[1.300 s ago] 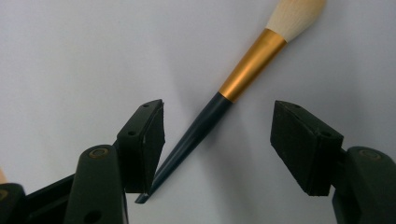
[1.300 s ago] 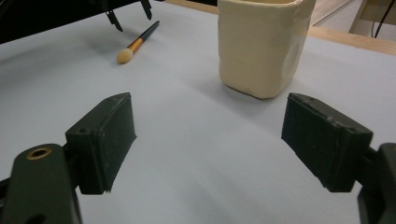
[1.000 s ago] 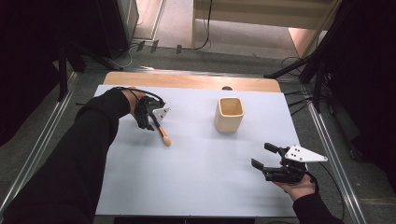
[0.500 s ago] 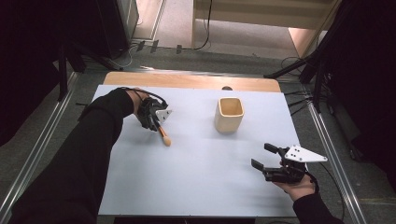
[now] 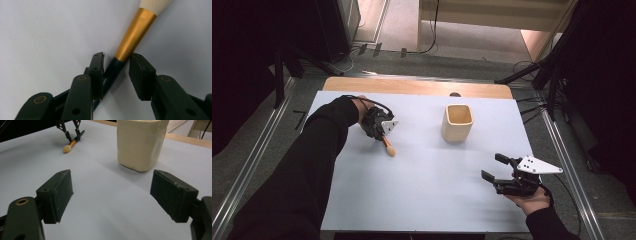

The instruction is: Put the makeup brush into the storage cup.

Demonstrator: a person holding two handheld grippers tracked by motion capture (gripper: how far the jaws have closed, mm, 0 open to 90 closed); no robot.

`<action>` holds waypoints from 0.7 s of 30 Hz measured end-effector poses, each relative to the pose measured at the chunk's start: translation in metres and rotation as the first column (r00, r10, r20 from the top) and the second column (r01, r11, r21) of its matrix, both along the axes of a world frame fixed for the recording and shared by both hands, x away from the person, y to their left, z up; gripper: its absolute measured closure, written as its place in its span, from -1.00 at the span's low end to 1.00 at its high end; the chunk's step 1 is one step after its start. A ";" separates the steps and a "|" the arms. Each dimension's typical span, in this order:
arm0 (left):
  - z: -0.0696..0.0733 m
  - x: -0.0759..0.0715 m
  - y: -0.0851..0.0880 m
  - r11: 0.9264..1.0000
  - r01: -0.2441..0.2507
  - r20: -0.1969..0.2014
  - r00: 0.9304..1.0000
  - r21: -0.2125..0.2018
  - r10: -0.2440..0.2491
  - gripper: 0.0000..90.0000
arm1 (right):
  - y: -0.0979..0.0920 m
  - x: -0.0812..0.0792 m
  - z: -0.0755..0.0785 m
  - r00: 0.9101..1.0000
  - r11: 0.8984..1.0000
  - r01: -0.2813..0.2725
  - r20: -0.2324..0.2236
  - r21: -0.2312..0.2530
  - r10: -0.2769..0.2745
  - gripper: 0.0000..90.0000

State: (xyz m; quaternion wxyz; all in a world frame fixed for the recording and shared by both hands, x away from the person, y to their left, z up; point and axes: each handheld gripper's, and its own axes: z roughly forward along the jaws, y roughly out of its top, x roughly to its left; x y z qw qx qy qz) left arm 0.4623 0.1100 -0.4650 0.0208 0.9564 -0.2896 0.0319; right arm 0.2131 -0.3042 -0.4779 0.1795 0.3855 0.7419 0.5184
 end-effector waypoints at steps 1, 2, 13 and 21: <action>0.000 0.000 0.000 1.000 0.012 0.000 1.000 0.002 -0.012 0.52 | 0.000 0.000 0.000 1.000 1.000 0.000 0.000 0.000 0.000 -0.58; 0.000 0.000 0.000 1.000 0.007 -0.007 1.000 0.008 -0.007 0.55 | 0.000 0.000 0.000 1.000 1.000 0.000 0.000 0.000 0.000 -0.58; 0.000 0.000 -0.001 0.999 -0.038 -0.035 0.999 0.029 0.039 0.75 | 0.000 0.000 0.000 1.000 1.000 0.000 0.000 0.001 0.000 -0.58; 0.000 0.001 -0.002 0.997 -0.070 -0.038 0.997 0.039 0.071 0.76 | -0.001 -0.001 0.000 1.000 1.000 0.001 -0.003 0.001 -0.001 -0.58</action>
